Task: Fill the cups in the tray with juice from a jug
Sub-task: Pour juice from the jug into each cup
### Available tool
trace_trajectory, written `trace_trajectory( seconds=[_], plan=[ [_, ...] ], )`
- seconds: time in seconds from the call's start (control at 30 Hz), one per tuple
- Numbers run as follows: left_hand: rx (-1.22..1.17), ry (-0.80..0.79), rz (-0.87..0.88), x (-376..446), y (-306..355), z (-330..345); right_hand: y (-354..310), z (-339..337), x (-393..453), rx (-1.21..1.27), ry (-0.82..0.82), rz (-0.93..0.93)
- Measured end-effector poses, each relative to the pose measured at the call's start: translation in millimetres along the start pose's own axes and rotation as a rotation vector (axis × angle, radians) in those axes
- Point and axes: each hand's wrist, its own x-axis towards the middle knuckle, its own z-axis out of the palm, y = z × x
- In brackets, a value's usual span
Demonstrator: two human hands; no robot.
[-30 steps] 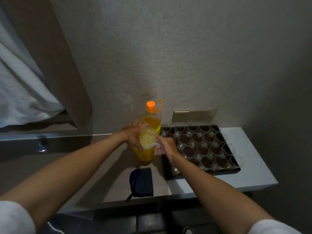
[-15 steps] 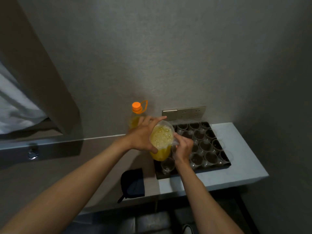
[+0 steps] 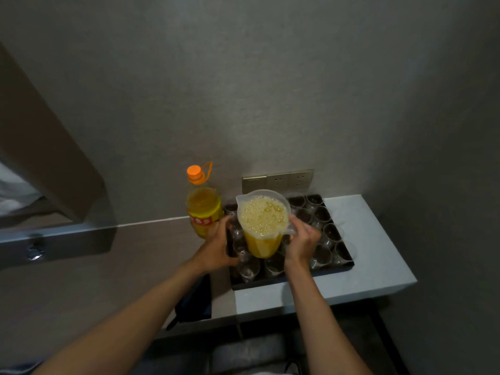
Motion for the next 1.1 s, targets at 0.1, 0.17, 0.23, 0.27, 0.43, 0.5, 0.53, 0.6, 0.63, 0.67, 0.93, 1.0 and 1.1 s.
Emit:
trace_trajectory(
  seconds=[0.1,0.17,0.23,0.27,0.43,0.5,0.53,0.6,0.63,0.67,0.93,1.0,1.1],
  plan=[
    [0.096,-0.127,-0.141,-3.2,-12.8,29.2,-10.7,-4.2,3.1,0.034,0.015,0.008],
    [0.153,-0.176,-0.212,-3.7,-17.1,46.2,-13.4,-7.4,7.2,0.042,-0.001,0.003],
    [0.163,-0.155,-0.272,-3.5,-19.8,58.9,-14.8,-9.2,10.4,0.047,0.000,0.008],
    [0.154,-0.140,-0.297,-2.5,-20.3,63.9,-13.7,-10.2,12.4,0.042,0.001,0.005],
    [0.150,-0.090,-0.340,-1.6,-19.4,80.3,-11.5,-12.8,17.3,0.036,-0.001,0.018],
    [0.169,-0.058,-0.323,-3.1,-22.6,85.7,-9.5,-13.7,19.6,0.032,0.000,0.013],
    [0.165,-0.037,-0.313,-4.4,-24.7,88.3,-8.8,-14.1,20.6,0.027,-0.001,0.013],
    [0.154,0.003,-0.301,-6.7,-28.3,93.1,-8.1,-14.6,21.6,0.019,0.003,0.019],
    [0.156,0.020,-0.295,-7.6,-29.1,94.6,-7.5,-14.6,21.8,0.012,0.005,0.024],
    [0.158,0.035,-0.287,-8.2,-29.6,95.9,-6.0,-15.0,22.3,0.005,0.006,0.031],
    [0.033,0.137,-0.167,-12.4,-34.3,98.1,-9.8,-16.7,17.2,-0.021,0.015,0.047],
    [0.007,0.170,-0.140,-15.2,-33.0,97.3,-11.9,-17.2,16.4,-0.022,0.010,0.037],
    [-0.022,0.191,-0.113,-19.6,-27.9,95.5,-15.3,-18.4,14.6,-0.012,0.010,0.030]
  ],
)
